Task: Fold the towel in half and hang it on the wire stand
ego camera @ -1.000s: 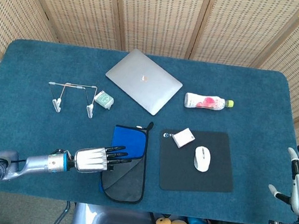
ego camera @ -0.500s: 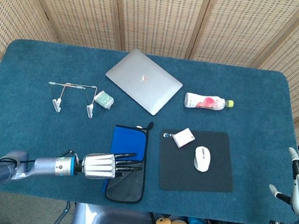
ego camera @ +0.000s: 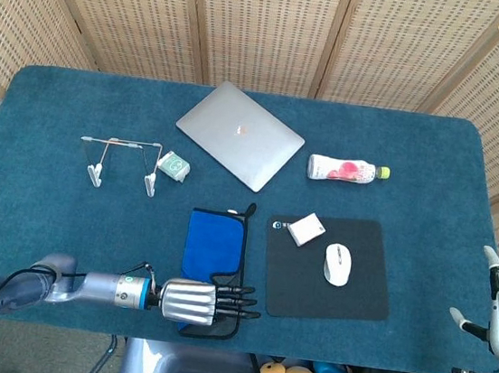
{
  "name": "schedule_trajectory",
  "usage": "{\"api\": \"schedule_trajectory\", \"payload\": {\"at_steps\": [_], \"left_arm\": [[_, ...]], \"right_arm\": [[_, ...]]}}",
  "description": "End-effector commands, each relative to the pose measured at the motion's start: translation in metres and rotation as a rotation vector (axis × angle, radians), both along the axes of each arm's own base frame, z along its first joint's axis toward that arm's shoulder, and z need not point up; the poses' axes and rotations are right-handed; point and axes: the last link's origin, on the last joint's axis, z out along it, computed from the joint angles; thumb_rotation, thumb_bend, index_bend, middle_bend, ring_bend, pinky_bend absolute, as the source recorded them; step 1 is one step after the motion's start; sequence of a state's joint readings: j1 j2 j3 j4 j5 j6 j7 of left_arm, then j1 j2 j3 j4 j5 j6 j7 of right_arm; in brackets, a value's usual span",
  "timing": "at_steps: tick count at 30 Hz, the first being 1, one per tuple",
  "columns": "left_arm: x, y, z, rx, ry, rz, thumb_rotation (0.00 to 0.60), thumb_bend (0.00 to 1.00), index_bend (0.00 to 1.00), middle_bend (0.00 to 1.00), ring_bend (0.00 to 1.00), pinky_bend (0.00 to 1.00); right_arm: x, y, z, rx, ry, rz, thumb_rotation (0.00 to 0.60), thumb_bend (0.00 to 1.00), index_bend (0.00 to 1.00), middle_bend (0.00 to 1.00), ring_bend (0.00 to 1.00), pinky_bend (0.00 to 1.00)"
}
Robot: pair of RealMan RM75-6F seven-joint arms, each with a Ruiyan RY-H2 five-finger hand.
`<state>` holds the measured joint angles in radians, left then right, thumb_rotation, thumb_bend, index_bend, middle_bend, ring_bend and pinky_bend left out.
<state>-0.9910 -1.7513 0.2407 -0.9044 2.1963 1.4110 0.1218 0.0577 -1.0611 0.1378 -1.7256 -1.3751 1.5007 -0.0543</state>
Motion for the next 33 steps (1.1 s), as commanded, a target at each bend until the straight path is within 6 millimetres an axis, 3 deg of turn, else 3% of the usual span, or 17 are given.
{"api": "schedule_trajectory", "payload": {"at_steps": [1, 9, 11, 12, 14, 16, 17, 26, 33], "left_arm": [[0.009, -0.007, -0.007, -0.002, 0.001, -0.053, 0.6, 0.41, 0.74, 0.0, 0.0, 0.0], [0.017, -0.015, -0.02, 0.01, 0.017, -0.123, 0.6, 0.41, 0.73, 0.0, 0.0, 0.0], [0.017, -0.016, -0.022, 0.011, 0.022, -0.127, 0.6, 0.41, 0.67, 0.0, 0.0, 0.0], [0.017, -0.017, -0.024, 0.012, 0.024, -0.131, 0.6, 0.4, 0.62, 0.0, 0.0, 0.0], [0.018, -0.017, -0.025, 0.013, 0.021, -0.14, 0.6, 0.38, 0.29, 0.0, 0.0, 0.0], [0.019, -0.019, -0.026, 0.006, 0.01, -0.151, 0.6, 0.37, 0.05, 0.0, 0.0, 0.0], [0.019, -0.02, -0.026, 0.004, 0.006, -0.154, 0.6, 0.36, 0.0, 0.0, 0.0, 0.0], [0.023, -0.02, -0.016, -0.032, -0.063, -0.149, 0.6, 0.31, 0.0, 0.0, 0.0, 0.0], [0.029, -0.007, -0.003, -0.064, -0.111, 0.005, 0.6, 0.26, 0.0, 0.0, 0.0, 0.0]], "right_arm": [[0.0, 0.0, 0.0, 0.001, -0.002, 0.0, 0.6, 0.0, 0.0, 0.0, 0.0, 0.0], [-0.002, 0.001, 0.002, -0.001, -0.007, -0.004, 0.6, 0.0, 0.0, 0.0, 0.0, 0.0], [-0.002, 0.001, 0.002, 0.0, -0.006, -0.005, 0.6, 0.0, 0.0, 0.0, 0.0, 0.0], [-0.002, 0.001, 0.002, 0.0, -0.006, -0.005, 0.6, 0.0, 0.0, 0.0, 0.0, 0.0], [-0.002, 0.001, 0.002, 0.0, -0.006, -0.006, 0.6, 0.0, 0.0, 0.0, 0.0, 0.0], [-0.002, 0.001, 0.002, 0.001, -0.004, -0.006, 0.6, 0.0, 0.0, 0.0, 0.0, 0.0], [-0.002, 0.001, 0.002, 0.002, -0.004, -0.006, 0.6, 0.0, 0.0, 0.0, 0.0, 0.0], [-0.002, 0.001, 0.001, 0.005, -0.002, -0.008, 0.6, 0.0, 0.0, 0.0, 0.0, 0.0], [-0.002, 0.001, 0.001, 0.006, -0.002, -0.007, 0.6, 0.0, 0.0, 0.0, 0.0, 0.0]]}}
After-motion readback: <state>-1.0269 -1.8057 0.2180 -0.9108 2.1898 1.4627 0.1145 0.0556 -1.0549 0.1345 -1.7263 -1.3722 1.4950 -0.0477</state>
